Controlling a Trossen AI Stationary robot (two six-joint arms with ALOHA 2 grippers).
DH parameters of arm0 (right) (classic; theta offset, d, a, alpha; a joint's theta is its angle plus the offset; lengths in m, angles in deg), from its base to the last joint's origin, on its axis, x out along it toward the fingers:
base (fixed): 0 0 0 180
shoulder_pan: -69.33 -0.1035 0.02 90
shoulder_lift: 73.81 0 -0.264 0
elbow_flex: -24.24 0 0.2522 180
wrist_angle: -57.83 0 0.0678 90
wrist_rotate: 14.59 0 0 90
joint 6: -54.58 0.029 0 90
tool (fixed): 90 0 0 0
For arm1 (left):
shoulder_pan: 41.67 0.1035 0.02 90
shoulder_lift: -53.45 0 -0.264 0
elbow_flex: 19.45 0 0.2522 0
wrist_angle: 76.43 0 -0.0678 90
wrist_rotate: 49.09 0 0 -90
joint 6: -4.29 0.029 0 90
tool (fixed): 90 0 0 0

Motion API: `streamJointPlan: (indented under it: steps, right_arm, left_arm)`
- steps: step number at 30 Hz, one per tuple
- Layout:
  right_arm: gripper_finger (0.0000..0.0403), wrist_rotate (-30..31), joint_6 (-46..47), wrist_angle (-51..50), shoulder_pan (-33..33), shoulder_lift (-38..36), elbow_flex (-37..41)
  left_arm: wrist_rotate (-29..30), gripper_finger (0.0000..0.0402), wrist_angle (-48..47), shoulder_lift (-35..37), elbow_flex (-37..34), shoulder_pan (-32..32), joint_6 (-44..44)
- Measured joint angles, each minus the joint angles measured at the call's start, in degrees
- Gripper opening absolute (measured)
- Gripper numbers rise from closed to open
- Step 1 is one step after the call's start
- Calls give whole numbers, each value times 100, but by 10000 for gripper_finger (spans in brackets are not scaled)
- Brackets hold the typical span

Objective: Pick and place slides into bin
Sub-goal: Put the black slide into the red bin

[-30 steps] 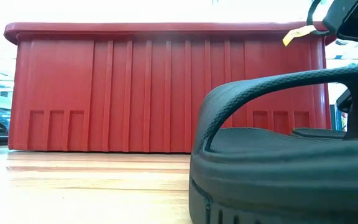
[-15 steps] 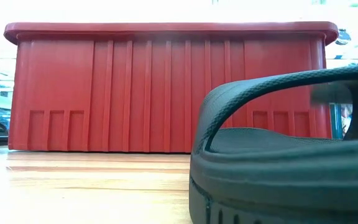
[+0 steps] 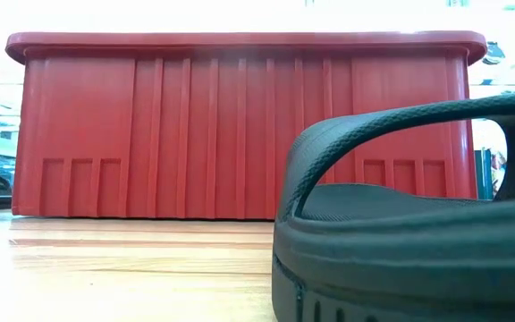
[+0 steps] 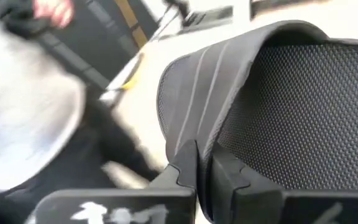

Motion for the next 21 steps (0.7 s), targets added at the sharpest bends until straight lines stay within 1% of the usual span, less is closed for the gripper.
streamJointPlan:
  steps: [2, 4, 7, 8, 12, 16, 18, 21]
  right_arm:
    - [3, 240, -534, -599, 417, 91, -731]
    - [3, 261, -999, -1044, 918, 192, -1257]
    - [3, 238, -1606, -1268, 1706, 332, -1728]
    - [3, 144, -1774, -1295, 1976, 369, -1817]
    - [4, -536, -2372, -1249, 3116, 517, -1934]
    - [4, -1372, -2897, -1191, 4160, 914, -1928]
    - [4, -1873, -3120, -1038, 4603, 1173, -1925]
    - [3, -2541, -3412, -676, 5101, 1585, -1925]
  left_arm:
    - [60, 26, 29, 67, 0, -83, 81]
    - [274, 26, 25, 170, 0, -231, 157]
    - [556, 26, 175, 339, 2, -366, 348]
    - [621, 26, 231, 393, 4, -407, 433]
    - [876, 26, 355, 549, 4, -496, 587]
    - [999, 26, 367, 636, 4, -475, 760]
    - [1019, 26, 364, 642, 4, -445, 821]
    - [1026, 26, 345, 653, 4, -363, 836]
